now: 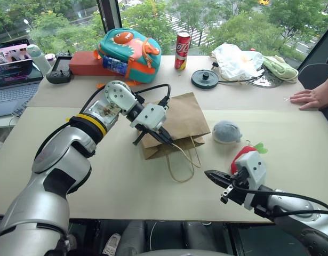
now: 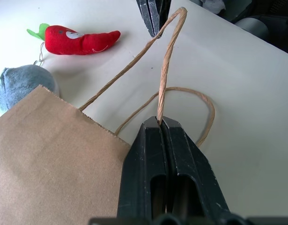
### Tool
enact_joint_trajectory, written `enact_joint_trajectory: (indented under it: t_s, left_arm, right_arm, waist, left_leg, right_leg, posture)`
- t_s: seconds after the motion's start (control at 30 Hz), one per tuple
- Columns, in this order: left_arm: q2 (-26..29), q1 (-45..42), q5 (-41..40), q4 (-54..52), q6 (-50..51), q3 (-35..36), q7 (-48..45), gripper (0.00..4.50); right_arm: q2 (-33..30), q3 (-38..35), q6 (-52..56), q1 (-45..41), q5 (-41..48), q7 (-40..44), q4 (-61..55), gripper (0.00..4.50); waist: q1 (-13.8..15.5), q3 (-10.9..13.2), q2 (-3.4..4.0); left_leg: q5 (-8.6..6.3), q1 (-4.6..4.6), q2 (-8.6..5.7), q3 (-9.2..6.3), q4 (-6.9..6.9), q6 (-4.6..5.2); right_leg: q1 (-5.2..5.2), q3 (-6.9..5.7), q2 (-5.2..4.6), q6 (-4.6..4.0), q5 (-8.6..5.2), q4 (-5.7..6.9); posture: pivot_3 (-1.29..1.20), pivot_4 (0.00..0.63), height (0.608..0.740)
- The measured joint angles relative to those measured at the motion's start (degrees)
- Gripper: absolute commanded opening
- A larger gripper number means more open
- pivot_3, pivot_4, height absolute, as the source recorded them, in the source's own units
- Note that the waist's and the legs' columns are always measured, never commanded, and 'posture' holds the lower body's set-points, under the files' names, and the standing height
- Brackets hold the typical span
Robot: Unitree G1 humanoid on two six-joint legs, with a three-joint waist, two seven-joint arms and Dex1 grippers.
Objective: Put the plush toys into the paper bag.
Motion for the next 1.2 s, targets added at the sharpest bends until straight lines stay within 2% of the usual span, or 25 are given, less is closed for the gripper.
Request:
enact_joint_trajectory:
  t_s: [0.07,0.23,0.47,0.67,0.9,1.2]
  left_arm:
    - [-0.2,0.0,0.0,-0.1,0.8,0.7,0.0,0.0]
    - [-2.2,-0.3,-1.8,-1.2,6.8,5.1,0.0,0.0]
    - [-3.6,-0.7,-2.1,-1.7,10.9,8.8,0.0,0.0]
    - [-4.7,-0.7,-1.5,-2.1,12.4,12.0,0.0,0.0]
    - [-5.6,-0.7,0.1,-2.2,13.6,14.3,0.0,0.0]
    - [-5.8,-0.7,1.3,-2.3,13.7,16.2,0.0,0.0]
  right_arm:
    - [1.7,2.5,0.4,-1.9,-0.6,-0.7,0.3,0.02]
    - [10.6,10.1,1.4,-9.5,-4.4,-6.2,3.5,0.02]
    - [20.7,13.1,-2.4,-18.4,-13.3,-10.9,9.9,0.02]
    - [25.8,18.1,-6.0,-25.5,-23.4,-12.3,22.6,0.02]
    - [28.5,21.9,-6.1,-27.2,-30.4,-11.8,32.4,0.02]
    - [28.4,22.5,0.4,-24.0,-31.2,-8.6,26.6,0.02]
  waist:
    - [0.0,0.0,0.0]
    - [0.0,0.0,0.0]
    - [0.0,0.0,0.03]
    - [-0.1,0.0,0.05]
    - [0.0,0.0,0.05]
    - [-0.1,0.0,0.08]
  left_leg:
    - [0.0,0.0,-0.01,0.0,0.0,0.0]
    - [0.0,-0.02,0.0,-0.01,0.01,0.0]
    - [0.0,-0.02,0.0,-0.02,0.0,0.0]
    - [0.0,0.01,-0.01,0.0,0.0,0.0]
    - [0.0,-0.02,-0.04,-0.02,0.0,0.0]
    - [-0.01,0.04,0.0,-0.04,0.0,0.02]
  right_leg:
    - [0.0,0.0,-0.01,0.0,0.0,0.0]
    - [-0.02,-0.01,0.0,0.0,0.0,0.0]
    - [-0.07,-0.03,0.0,0.0,0.0,0.02]
    - [-0.1,-0.03,0.0,-0.02,0.01,0.06]
    - [-0.12,-0.03,-0.03,-0.03,0.02,0.06]
    - [-0.1,-0.05,0.0,-0.03,0.02,0.08]
  posture:
    - [0.0,0.15,0.74]
    - [0.0,0.15,0.74]
    - [0.0,0.15,0.74]
    - [0.0,0.15,0.74]
    - [0.0,0.15,0.74]
    - [0.0,0.15,0.74]
